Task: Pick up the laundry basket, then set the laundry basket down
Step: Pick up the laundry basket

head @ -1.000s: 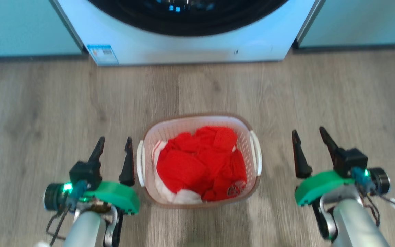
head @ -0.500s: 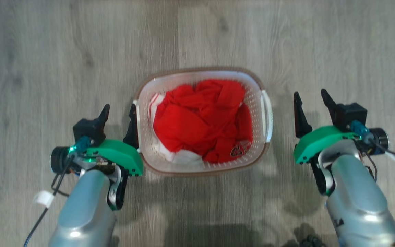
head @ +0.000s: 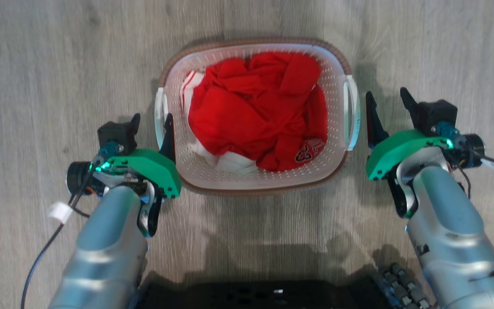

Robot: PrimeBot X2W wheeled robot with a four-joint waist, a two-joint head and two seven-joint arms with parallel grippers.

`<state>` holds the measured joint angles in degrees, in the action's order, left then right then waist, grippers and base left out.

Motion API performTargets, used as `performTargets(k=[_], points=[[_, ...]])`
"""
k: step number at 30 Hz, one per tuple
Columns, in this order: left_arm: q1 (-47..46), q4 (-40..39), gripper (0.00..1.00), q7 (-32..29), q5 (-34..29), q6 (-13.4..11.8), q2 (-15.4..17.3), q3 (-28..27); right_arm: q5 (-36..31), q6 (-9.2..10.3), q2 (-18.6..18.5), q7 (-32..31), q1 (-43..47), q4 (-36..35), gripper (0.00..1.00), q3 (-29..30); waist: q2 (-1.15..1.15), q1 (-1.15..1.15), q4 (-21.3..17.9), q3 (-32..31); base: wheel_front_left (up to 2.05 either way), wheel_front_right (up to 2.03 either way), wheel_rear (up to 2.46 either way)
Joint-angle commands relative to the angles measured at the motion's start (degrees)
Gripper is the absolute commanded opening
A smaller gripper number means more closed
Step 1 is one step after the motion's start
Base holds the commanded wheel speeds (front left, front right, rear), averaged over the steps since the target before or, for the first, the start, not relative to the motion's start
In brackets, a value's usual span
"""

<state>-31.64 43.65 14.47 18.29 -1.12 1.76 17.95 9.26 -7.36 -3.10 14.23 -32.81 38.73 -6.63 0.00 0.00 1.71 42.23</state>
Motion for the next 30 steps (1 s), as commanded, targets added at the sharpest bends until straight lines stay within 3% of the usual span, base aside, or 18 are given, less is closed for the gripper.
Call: performTargets(k=[1,11,30], points=[[-0.34,0.46,1.00,0.52,0.63,-0.55,1.12,-1.11,0.66,-0.13,0.23,0.77,0.27,-0.52,1.00,-1.65,0.00,0.00,0.21,2.22,0.00,0.00,0.00],[-5.35,7.16,1.00,0.52,3.30,-0.51,1.12,1.70,1.73,-0.13,0.23,0.77,-2.58,1.22,1.00,-3.98,0.00,0.00,0.86,6.86,0.00,0.00,0.00],[-11.36,15.48,1.00,0.52,10.38,0.65,1.11,10.73,5.46,-0.13,0.23,0.77,-8.18,11.33,1.00,-8.84,0.00,0.00,1.87,10.94,0.00,0.00,0.00]])
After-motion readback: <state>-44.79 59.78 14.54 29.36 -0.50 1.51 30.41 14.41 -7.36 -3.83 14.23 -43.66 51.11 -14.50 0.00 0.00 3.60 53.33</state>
